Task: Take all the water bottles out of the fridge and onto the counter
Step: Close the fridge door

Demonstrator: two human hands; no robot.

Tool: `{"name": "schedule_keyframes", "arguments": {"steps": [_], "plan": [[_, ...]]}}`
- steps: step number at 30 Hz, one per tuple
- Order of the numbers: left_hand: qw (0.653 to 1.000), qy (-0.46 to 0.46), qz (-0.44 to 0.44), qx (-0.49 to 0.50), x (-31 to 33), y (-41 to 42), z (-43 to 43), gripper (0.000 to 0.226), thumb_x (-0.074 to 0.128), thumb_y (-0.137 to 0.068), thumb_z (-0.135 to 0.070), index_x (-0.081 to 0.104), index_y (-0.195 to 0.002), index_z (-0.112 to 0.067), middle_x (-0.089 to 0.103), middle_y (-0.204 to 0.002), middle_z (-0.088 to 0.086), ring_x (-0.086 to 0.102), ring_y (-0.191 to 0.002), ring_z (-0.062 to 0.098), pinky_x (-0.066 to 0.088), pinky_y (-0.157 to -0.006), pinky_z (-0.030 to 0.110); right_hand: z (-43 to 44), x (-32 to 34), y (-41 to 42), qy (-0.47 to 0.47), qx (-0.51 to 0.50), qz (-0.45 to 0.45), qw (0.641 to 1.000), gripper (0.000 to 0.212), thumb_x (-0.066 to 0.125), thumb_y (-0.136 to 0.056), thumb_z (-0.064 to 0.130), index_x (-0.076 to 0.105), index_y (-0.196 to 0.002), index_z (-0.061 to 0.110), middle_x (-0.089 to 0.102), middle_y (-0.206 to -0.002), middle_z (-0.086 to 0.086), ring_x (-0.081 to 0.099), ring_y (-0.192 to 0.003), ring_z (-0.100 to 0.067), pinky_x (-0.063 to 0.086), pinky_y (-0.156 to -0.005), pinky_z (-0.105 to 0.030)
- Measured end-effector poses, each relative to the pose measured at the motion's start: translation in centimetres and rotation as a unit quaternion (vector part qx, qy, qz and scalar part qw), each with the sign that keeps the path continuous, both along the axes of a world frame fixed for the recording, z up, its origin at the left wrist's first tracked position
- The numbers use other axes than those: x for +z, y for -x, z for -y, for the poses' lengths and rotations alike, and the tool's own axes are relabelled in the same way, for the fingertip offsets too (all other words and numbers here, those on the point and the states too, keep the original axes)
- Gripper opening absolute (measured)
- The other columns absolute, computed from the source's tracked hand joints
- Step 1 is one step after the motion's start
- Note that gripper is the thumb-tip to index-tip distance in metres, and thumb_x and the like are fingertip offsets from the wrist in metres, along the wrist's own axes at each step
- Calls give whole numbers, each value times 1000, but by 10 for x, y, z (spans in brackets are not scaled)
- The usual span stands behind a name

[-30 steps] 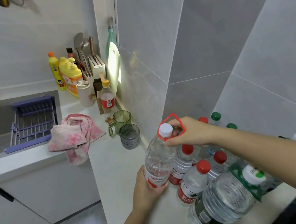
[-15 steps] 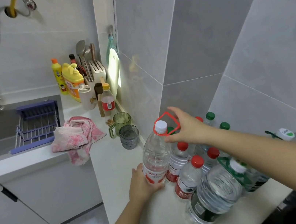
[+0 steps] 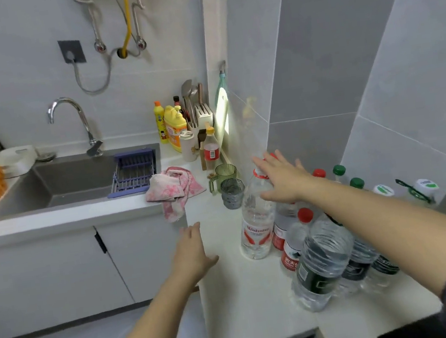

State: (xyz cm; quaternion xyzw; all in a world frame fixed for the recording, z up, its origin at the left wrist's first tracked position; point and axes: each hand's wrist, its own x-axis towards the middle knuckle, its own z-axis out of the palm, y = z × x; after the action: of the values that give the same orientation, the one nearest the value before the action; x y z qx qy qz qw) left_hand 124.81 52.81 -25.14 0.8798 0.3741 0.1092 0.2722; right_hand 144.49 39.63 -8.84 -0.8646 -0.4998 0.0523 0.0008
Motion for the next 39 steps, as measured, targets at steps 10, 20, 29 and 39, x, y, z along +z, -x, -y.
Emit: {"name": "schedule_keyframes", "arguments": {"steps": [10,20,29,39], "plan": [[965,-213,7,150,94,248,85,89,76,-80,-38,26,-151,-17,27,-158,3,12,-149,20,21,-120,42,20,-2,165,-97,231,3,968,86,59,-88,40,5,-156,35,1,-165,2,0,-151,-27,13,-115,-61],[897,-302,-48,319,157,482,200,68,80,-78,-25,51,-136,-7,36,-153,13,20,-147,30,25,-117,49,-8,17,385,-86,457,6,885,88,60,-90,37,1,-155,38,-4,-166,-1,-5,-152,-28,10,-120,-58],[826,-383,-75,406,196,650,287,47,82,-75,-12,65,-117,-2,45,-145,21,31,-142,39,27,-114,57,2,31,629,-63,587,-110,799,87,60,-91,30,2,-156,36,-1,-166,1,-1,-152,-25,16,-120,-55],[844,-372,-80,378,219,766,300,50,62,-91,-28,50,-137,-14,48,-144,6,43,-133,23,22,-116,37,31,31,783,-61,478,-368,795,89,56,-92,16,-4,-157,31,17,-164,-4,53,-125,-26,48,-96,-36]]}}
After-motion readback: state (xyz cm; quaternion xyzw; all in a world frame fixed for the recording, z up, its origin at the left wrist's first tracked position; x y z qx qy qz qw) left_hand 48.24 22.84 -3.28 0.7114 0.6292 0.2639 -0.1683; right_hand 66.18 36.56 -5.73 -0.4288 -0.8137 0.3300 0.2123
